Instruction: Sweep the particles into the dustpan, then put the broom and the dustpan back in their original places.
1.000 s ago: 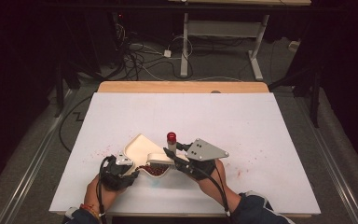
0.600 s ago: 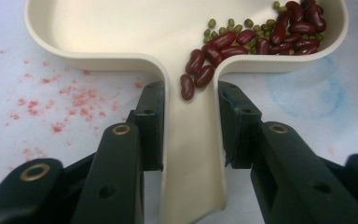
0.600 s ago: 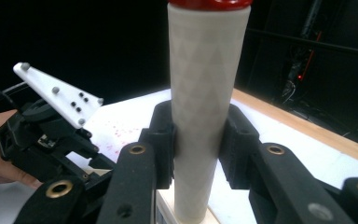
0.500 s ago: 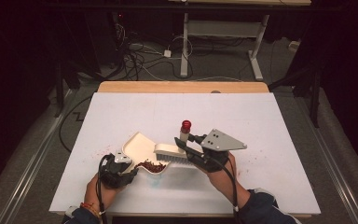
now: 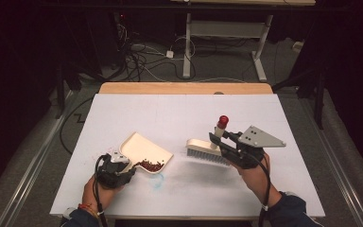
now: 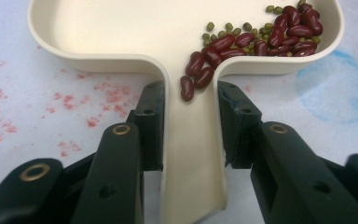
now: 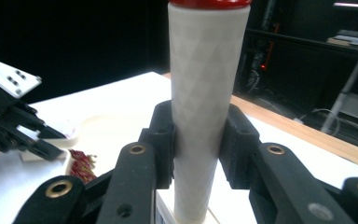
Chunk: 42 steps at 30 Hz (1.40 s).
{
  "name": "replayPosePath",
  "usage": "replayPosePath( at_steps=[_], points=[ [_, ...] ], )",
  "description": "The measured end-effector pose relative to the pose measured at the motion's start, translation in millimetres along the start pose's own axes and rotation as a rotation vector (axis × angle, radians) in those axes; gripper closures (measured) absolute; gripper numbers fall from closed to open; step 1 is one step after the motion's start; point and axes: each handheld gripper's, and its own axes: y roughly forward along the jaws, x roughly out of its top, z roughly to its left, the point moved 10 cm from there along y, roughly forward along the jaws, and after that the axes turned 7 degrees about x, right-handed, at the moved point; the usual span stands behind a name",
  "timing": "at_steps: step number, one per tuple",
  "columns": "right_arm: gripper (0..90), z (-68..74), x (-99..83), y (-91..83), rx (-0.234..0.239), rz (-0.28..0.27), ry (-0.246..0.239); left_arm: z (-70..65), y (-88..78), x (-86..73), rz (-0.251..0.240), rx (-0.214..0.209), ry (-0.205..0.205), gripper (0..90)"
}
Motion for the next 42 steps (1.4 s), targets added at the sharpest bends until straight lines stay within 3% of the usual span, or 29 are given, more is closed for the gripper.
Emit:
replayPosePath(
  at_steps=[16, 29, 37, 42],
  points=[
    [69.8, -25.3, -22.5, -62.1, 0.004, 0.074, 0.011, 7.6, 0.9, -0.1, 0.001, 0.003, -0.021, 63.4],
    [69.8, -27.1, -41.1, -92.5, 0.036, 0.164, 0.012, 10.0, 2.3, 0.1, -0.001, 0.003, -0.035, 63.4],
    [69.8, -28.4, -43.7, -92.3, 0.061, 0.188, 0.048, 9.9, 4.3, 0.0, 0.003, 0.018, -0.049, 63.4],
    [69.6, -39.1, -42.7, -84.7, 0.067, 0.183, 0.072, 16.5, 8.1, 4.5, -0.003, 0.034, -0.079, 63.4]
  ],
)
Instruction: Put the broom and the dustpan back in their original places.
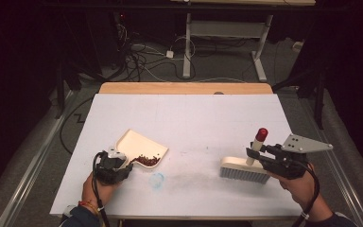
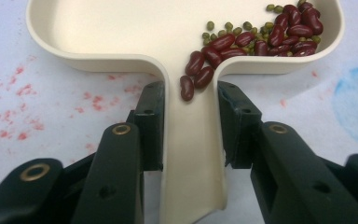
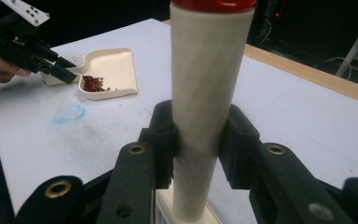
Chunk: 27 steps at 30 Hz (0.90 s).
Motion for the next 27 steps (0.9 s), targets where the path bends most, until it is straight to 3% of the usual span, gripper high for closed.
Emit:
replayPosePath(
  at_steps=[7, 12, 18, 21, 27],
  points=[
    [68.9, -18.3, 8.0, 21.5, -0.008, 0.024, 0.026, 7.5, 7.2, 8.7, -0.02, 0.039, -0.039, 63.4],
    [67.1, -33.5, 11.6, 37.5, -0.035, 0.049, 0.046, 11.3, 15.1, 16.5, -0.038, 0.064, -0.09, 63.3],
    [65.3, -57.6, 8.7, 60.5, -0.074, 0.079, 0.106, 6.5, 21.3, 20.4, -0.039, 0.064, -0.122, 60.3],
    [64.0, -71.3, 4.4, 70.3, -0.099, 0.097, 0.133, 0.6, 19.6, 20.0, -0.036, 0.041, -0.138, 54.5],
    [61.8, -96.8, -7.6, 93.0, -0.135, 0.162, 0.199, -13.2, 15.3, 16.1, -0.029, 0.013, -0.09, 49.6]
  ],
)
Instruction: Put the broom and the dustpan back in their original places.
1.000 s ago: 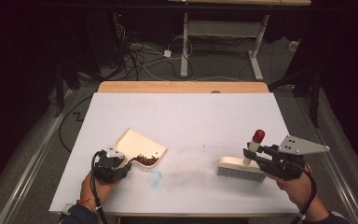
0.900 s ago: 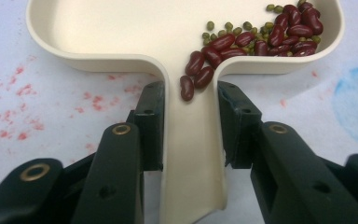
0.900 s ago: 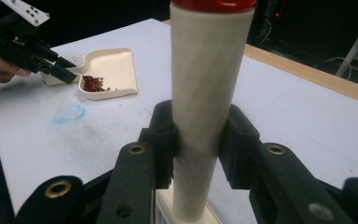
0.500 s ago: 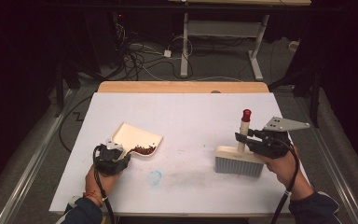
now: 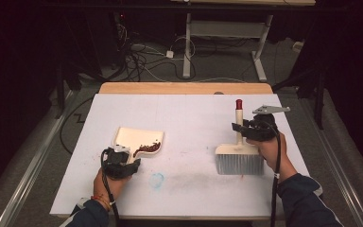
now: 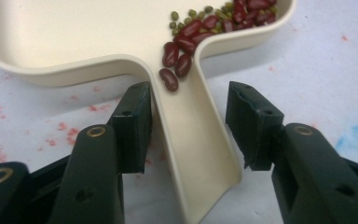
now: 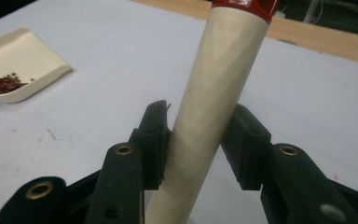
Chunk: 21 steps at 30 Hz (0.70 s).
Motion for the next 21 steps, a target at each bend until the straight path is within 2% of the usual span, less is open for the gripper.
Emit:
replayPosePath(
  at_steps=[4, 6, 7, 8, 9, 11, 13, 15, 16, 17, 18, 19, 21],
  points=[
    [61.2, -10.2, -2.5, 16.7, -0.03, 0.033, 0.016, -1.5, -4.5, -2.7, -0.016, -0.03, 0.01, 47.9],
    [60.6, -15.6, -4.6, 24.0, -0.055, 0.055, 0.019, -4.7, -11.3, -5.4, -0.039, -0.023, 0.045, 45.8],
    [60.0, -19.7, -5.7, 27.9, -0.07, 0.066, 0.013, -5.0, -15.3, -6.4, -0.052, -0.008, 0.076, 43.8],
    [59.6, -24.7, -7.5, 31.2, -0.096, 0.078, 0.011, -4.7, -18.3, -6.4, -0.063, 0.0, 0.09, 41.7],
    [59.5, -28.1, -9.2, 33.4, -0.114, 0.083, 0.018, -3.7, -22.4, -6.1, -0.081, -0.001, 0.093, 40.7],
    [59.1, -33.3, -14.1, 40.4, -0.132, 0.082, 0.051, -2.9, -31.8, -3.4, -0.152, -0.045, 0.094, 38.8],
    [57.5, -36.8, -17.3, 44.0, -0.168, 0.085, 0.05, 0.2, -37.0, -3.9, -0.191, -0.057, 0.126, 37.5],
    [57.4, -39.2, -17.4, 45.1, -0.191, 0.072, 0.05, 6.2, -39.5, -5.4, -0.203, -0.044, 0.142, 38.3],
    [56.8, -39.6, -16.7, 44.9, -0.199, 0.067, 0.05, 8.2, -41.2, -6.0, -0.209, -0.057, 0.143, 40.0],
    [56.6, -39.7, -15.5, 44.3, -0.21, 0.064, 0.041, 10.8, -42.5, -5.9, -0.22, -0.047, 0.138, 39.2],
    [56.7, -38.9, -14.3, 43.8, -0.216, 0.059, 0.035, 13.6, -43.1, -5.4, -0.228, -0.019, 0.137, 33.1],
    [56.5, -37.7, -13.7, 43.7, -0.212, 0.056, 0.029, 14.5, -43.9, -5.7, -0.232, -0.011, 0.148, 30.5],
    [54.9, -36.5, -13.2, 43.7, -0.213, 0.051, 0.026, 14.5, -44.3, -7.2, -0.236, -0.009, 0.162, 31.8]
  ],
)
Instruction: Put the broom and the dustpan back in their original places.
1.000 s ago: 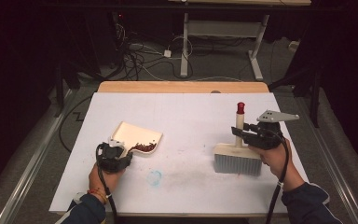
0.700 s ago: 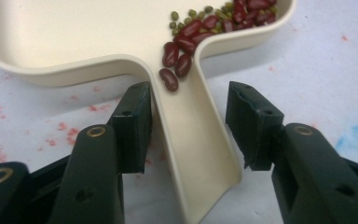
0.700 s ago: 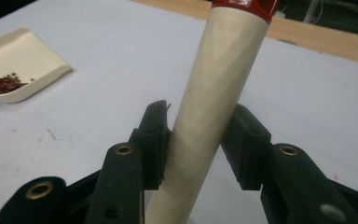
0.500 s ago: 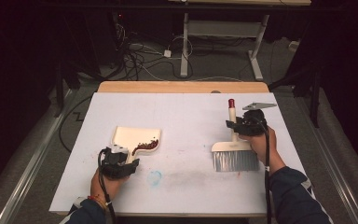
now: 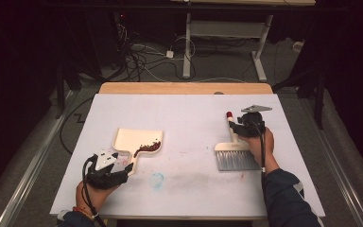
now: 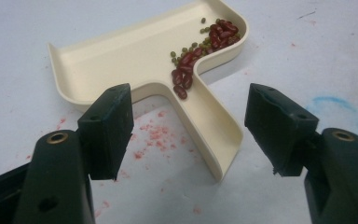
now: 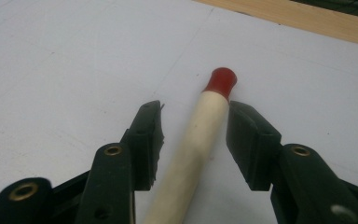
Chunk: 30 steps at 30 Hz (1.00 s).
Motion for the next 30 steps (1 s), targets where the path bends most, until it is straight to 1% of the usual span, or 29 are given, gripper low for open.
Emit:
replayPosePath(
  at_steps=[5, 6, 8, 11, 13, 15, 19, 21, 23, 27, 30],
  points=[
    [53.7, 0.7, 2.3, -2.5, 0.013, -0.027, 0.005, -4.6, 2.5, -3.3, 0.011, -0.005, 0.034, 29.9],
    [53.2, 1.6, 3.8, -3.2, 0.02, -0.038, 0.002, -5.8, 2.5, -3.4, 0.012, -0.004, 0.041, 29.4],
    [53.1, 2.9, 6.6, -4.9, 0.019, -0.053, -0.007, -7.9, 2.5, -3.1, 0.011, -0.007, 0.05, 29.1],
    [52.0, 6.7, 13.2, -8.8, 0.022, -0.09, -0.025, -8.6, 1.9, -2.5, 0.004, -0.012, 0.052, 28.1],
    [49.8, 8.9, 16.6, -11.4, 0.02, -0.11, -0.034, -8.9, 1.9, -2.8, 0.003, -0.018, 0.049, 26.5],
    [47.4, 12.4, 19.4, -13.5, 0.025, -0.124, -0.046, -9.3, 2.4, -2.8, 0.0, -0.022, 0.061, 24.9],
    [40.7, 17.0, 24.9, -17.9, 0.011, -0.15, -0.068, -10.6, 2.8, -1.8, -0.007, -0.023, 0.071, 22.2],
    [36.8, 17.9, 27.2, -19.7, -0.002, -0.164, -0.074, -11.5, 2.9, -1.5, -0.01, -0.023, 0.077, 19.0],
    [33.2, 18.4, 29.7, -21.4, -0.014, -0.18, -0.075, -12.5, 3.0, -1.8, -0.008, -0.024, 0.087, 18.9],
    [26.3, 22.0, 33.8, -24.3, -0.008, -0.209, -0.073, -14.3, 4.3, -2.1, -0.004, -0.026, 0.101, 18.0],
    [22.5, 25.0, 38.4, -28.0, 0.0, -0.246, -0.067, -15.0, 4.9, -2.7, 0.001, -0.026, 0.103, 16.7]
  ],
)
